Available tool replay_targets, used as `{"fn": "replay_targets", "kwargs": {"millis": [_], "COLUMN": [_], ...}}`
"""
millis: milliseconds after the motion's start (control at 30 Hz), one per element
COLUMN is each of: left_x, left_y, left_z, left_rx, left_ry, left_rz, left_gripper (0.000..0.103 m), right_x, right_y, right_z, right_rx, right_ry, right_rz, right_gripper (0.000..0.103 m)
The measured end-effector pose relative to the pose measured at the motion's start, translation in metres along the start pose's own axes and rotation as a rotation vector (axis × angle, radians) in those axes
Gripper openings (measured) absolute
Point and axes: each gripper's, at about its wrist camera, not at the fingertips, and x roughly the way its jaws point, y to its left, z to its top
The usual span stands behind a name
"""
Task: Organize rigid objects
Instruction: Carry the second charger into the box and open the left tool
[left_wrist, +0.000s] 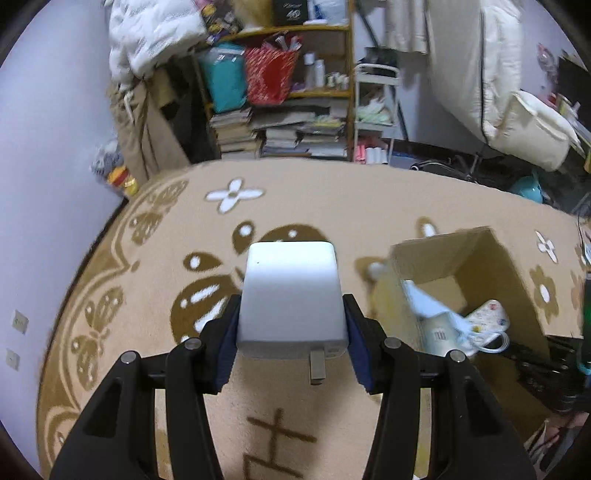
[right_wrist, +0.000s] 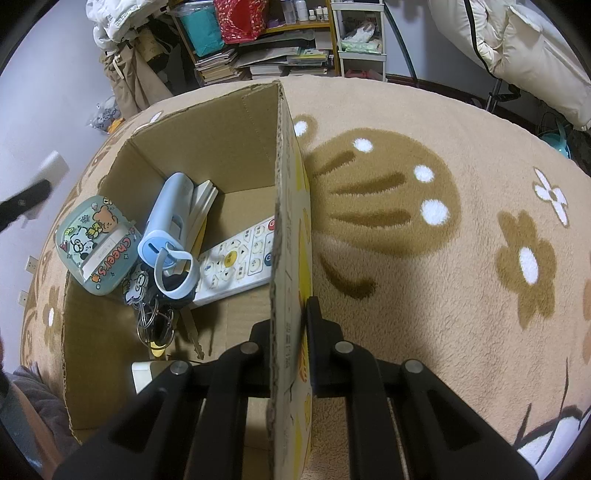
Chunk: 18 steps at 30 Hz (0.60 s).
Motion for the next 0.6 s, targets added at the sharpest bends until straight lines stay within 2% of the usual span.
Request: {"fn": "replay_targets", "kwargs": {"millis": [100,400,600], "left_x": [-0.019,-0.05,-0.05], "left_y": [-0.02,-0.078,-0.113], "left_z": [0.002,-0.016,-0.037], "left_rx": [0.036,0.166,0.265], "left_ry": [-0.031,-0.02,0.028], "left_rz": [-0.032,-0.146,-0.172], "left_gripper": [0.051,0.05,0.051], "right_x": [0.0,0.0,0.0], "right_y": [0.0,0.0,0.0], "right_z": [0.0,0.0,0.0], "right_rx": [0.001,0.001,0.001], "right_ry": [0.0,0.0,-0.001], "right_rz": [0.0,0.001,0.001], "right_gripper": [0.012,0.012,0.012]}}
